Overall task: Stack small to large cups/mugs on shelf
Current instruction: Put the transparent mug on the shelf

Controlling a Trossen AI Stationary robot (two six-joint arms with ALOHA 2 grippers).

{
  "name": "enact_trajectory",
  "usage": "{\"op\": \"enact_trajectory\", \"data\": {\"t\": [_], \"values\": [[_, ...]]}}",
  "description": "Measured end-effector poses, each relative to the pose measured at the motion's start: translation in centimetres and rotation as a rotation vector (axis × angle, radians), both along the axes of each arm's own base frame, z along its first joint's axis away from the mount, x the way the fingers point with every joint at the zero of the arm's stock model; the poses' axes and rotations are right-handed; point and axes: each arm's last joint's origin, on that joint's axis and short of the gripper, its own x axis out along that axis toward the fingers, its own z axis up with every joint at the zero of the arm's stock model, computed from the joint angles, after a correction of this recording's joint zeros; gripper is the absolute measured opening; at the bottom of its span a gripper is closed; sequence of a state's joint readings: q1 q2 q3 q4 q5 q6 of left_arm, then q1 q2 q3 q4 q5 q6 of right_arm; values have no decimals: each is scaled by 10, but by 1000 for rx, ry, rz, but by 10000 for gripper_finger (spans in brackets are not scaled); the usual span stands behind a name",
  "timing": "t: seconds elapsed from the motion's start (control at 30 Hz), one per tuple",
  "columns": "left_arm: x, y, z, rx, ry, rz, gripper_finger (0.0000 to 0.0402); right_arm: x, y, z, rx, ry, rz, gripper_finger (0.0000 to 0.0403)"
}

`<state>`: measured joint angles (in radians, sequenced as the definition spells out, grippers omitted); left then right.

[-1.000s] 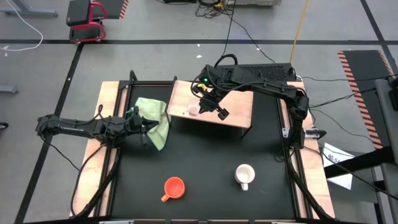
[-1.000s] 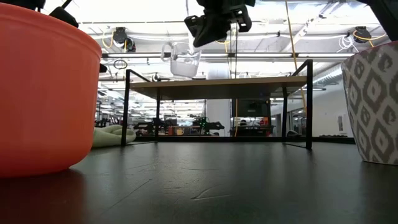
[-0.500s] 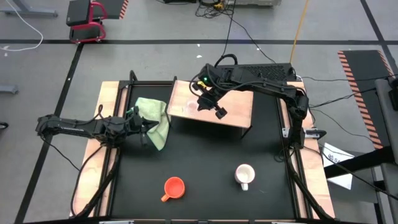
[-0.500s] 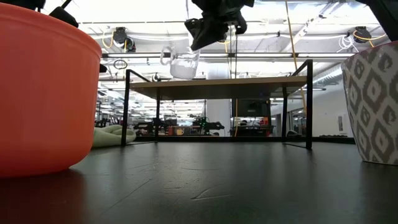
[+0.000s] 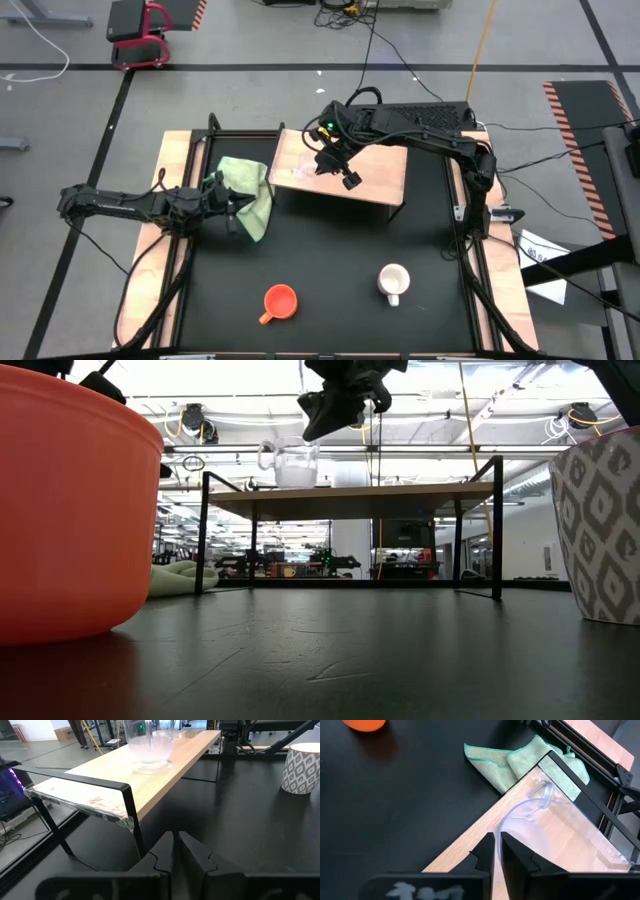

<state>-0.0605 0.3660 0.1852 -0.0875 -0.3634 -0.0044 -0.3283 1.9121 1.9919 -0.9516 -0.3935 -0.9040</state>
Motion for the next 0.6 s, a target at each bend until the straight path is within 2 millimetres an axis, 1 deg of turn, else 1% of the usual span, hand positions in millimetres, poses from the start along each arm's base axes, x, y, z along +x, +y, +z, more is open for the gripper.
{"op": "enact_trajectory", "data": {"t": [0.2,0.47,0.6], "values": [[0,0,0,0,0,0,31,0,0,0,2,2,-2,42],[0,0,0,0,0,0,31,0,0,0,1,0,-6,44],[0,0,0,0,0,0,31,-1,2,6,-26,-24,-21,44]]}}
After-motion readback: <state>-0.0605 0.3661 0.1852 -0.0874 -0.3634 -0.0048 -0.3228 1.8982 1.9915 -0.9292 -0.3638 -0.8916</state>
